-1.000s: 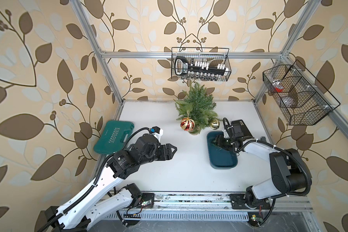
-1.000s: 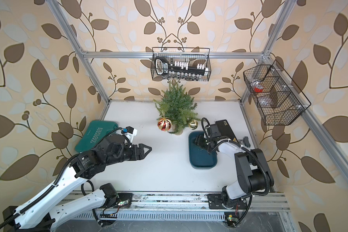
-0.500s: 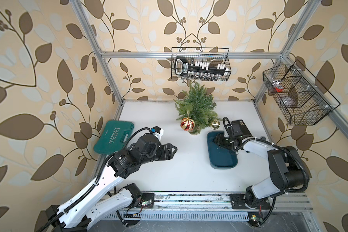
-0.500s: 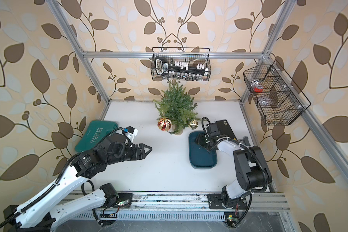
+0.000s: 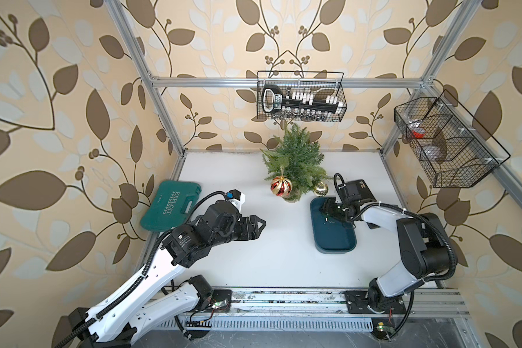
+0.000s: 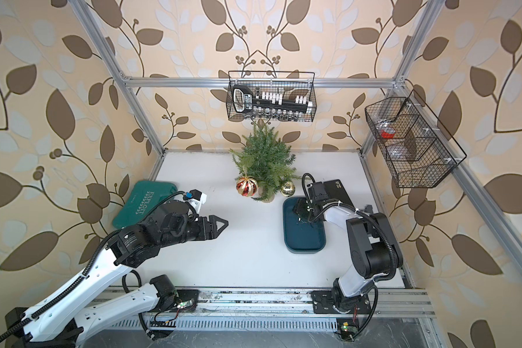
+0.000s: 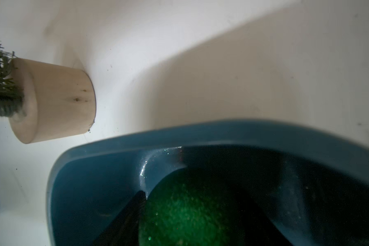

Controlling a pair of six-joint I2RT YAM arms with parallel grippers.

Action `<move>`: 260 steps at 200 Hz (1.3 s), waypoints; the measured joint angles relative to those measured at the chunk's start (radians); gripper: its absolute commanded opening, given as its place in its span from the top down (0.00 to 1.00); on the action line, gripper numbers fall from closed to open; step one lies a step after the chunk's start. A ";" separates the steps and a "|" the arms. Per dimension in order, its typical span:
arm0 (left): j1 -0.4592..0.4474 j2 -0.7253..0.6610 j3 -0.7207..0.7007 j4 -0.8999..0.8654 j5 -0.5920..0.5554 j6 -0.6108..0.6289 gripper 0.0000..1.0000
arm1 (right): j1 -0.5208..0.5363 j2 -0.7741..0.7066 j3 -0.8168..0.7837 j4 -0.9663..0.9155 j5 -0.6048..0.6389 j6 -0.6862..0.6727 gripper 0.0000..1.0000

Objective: Decorate the small christmas tree with ornaments
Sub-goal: Pick up an ornament from the container.

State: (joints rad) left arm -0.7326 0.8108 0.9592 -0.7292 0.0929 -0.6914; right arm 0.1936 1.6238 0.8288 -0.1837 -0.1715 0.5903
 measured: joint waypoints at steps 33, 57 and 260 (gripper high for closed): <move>0.000 0.000 0.000 0.000 0.000 0.000 0.24 | 0.000 0.000 0.000 0.000 -0.004 -0.003 0.43; 0.000 0.000 0.000 0.000 0.000 0.000 0.25 | -0.001 -0.024 0.000 -0.007 -0.011 -0.003 0.44; 0.000 0.189 0.312 0.103 0.065 0.082 0.29 | -0.014 -0.650 0.344 -0.397 -0.151 -0.023 0.44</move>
State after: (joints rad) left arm -0.7322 0.9997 1.2709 -0.6262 0.1577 -0.6090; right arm 0.1791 0.9733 1.1732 -0.5808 -0.3225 0.5678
